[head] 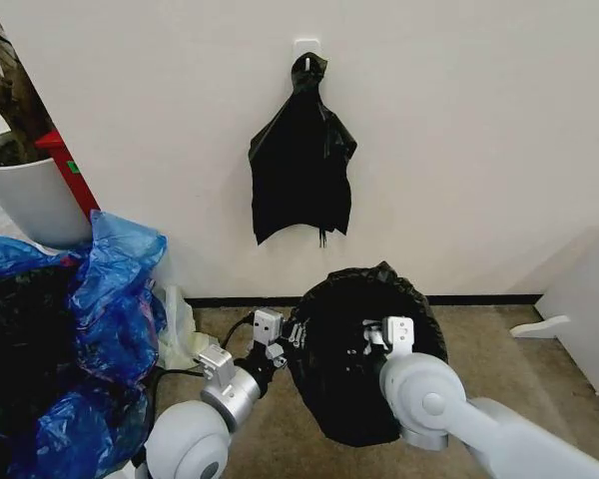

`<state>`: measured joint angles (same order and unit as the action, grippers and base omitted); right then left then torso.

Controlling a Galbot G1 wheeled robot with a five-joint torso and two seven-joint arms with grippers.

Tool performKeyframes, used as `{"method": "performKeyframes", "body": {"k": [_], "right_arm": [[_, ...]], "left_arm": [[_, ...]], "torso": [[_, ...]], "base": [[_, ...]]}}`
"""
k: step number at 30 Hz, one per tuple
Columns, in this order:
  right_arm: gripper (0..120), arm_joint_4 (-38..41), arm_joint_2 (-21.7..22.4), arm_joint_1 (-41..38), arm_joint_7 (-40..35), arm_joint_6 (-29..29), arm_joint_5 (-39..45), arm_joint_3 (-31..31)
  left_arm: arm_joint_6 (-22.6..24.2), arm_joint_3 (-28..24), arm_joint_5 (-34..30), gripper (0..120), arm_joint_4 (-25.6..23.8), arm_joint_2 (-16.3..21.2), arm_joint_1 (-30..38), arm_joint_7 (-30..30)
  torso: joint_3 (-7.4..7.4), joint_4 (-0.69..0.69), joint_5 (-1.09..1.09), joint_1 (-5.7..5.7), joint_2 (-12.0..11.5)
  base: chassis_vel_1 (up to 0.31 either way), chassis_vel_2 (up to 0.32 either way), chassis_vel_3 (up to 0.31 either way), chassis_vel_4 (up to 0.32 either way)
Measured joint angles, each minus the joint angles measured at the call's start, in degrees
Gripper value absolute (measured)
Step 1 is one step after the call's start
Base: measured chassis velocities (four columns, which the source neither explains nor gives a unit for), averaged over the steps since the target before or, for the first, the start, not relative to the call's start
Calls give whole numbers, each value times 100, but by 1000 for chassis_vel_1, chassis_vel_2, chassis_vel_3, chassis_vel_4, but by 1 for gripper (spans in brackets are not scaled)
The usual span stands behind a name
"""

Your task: Place the garbage bag over the trash bin.

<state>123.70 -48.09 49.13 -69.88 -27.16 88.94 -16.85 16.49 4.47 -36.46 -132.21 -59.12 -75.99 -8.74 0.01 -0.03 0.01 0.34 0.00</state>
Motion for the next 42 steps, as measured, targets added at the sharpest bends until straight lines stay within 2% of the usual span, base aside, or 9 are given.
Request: {"method": "performKeyframes", "body": {"k": [4,12,21,27,42], "right_arm": [[0,-45,-23,25,29,5,-90,80],[0,620,128,-396,-190,102,364,99],[0,-54,-52,-453,-44,83,110,284],[0,-178,-159,-457,-19,86,81,290],[0,827,20,-533,28,114,486,146]], "left_arm": [[1,1,33,1,-11,8,-35,3],[0,-48,163,1,113,-18,-42,36],[2,-9,209,1,-60,60,-180,122],[3,-3,237,1,-118,61,-235,166],[163,-65,-30,1,178,-61,-34,-362]], "torso": [[0,1,1,0,0],[-1,2,-2,0,0],[0,2,1,0,0],[-1,1,-1,0,0],[-1,1,0,0,0]], "base": [[0,0,0,0],[0,0,0,0],[0,0,0,0],[0,0,0,0],[0,0,0,0]]}}
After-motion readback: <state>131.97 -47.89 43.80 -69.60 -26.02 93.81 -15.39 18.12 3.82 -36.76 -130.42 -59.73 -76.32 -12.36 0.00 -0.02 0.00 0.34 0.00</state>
